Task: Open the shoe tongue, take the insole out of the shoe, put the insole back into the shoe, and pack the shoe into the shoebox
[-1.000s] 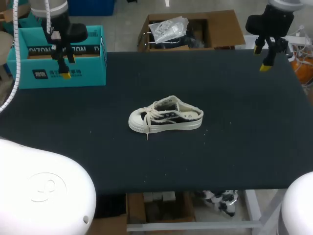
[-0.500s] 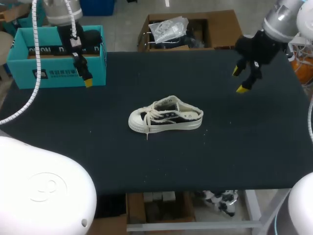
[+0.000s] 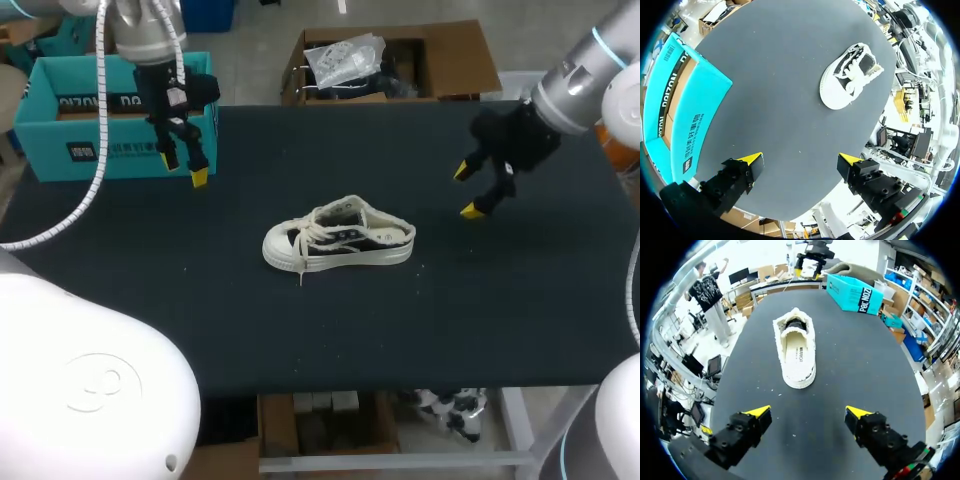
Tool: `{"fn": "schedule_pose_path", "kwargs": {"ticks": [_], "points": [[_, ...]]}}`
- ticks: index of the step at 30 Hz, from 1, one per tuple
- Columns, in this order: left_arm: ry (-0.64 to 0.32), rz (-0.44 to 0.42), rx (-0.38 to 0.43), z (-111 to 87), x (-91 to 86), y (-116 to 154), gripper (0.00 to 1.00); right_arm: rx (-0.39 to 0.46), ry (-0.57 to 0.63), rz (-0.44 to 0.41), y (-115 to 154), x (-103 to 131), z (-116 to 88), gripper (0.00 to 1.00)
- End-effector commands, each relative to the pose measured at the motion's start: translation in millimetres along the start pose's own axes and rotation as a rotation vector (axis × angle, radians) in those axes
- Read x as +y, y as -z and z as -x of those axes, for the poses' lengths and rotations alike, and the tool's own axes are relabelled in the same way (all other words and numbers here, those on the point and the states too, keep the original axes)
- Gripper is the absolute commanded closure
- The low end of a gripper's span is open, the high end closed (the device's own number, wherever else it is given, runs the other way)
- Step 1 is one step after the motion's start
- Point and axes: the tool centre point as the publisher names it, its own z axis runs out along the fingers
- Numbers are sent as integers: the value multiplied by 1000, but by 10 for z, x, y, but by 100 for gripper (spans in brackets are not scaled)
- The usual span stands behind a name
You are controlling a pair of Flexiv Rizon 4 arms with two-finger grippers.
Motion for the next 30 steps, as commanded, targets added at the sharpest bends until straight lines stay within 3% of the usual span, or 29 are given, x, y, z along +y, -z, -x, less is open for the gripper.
{"fn": "schedule_pose_path", "kwargs": {"ticks": [1,4,7,11,13,18,21,30], "points": [[1,5,2,8,-10,6,0,-6,1,1,0,-1,-25,0],[1,5,2,8,-10,6,0,-6,1,1,0,-1,-25,0],[166,-47,47,-194,-170,-45,0,23,-35,-19,-144,38,-52,0],[400,-87,59,-358,-358,-119,0,26,-27,18,-342,66,-153,0],[469,-101,124,-447,-437,-128,0,15,-38,54,-449,65,-202,0],[624,-132,128,-557,-641,-155,0,-1,-39,126,-667,69,-246,0],[656,-124,113,-654,-731,-191,0,-15,-38,162,-780,70,-276,0],[628,-68,44,-938,-912,-209,0,-36,-51,240,-1061,71,-319,0]]}}
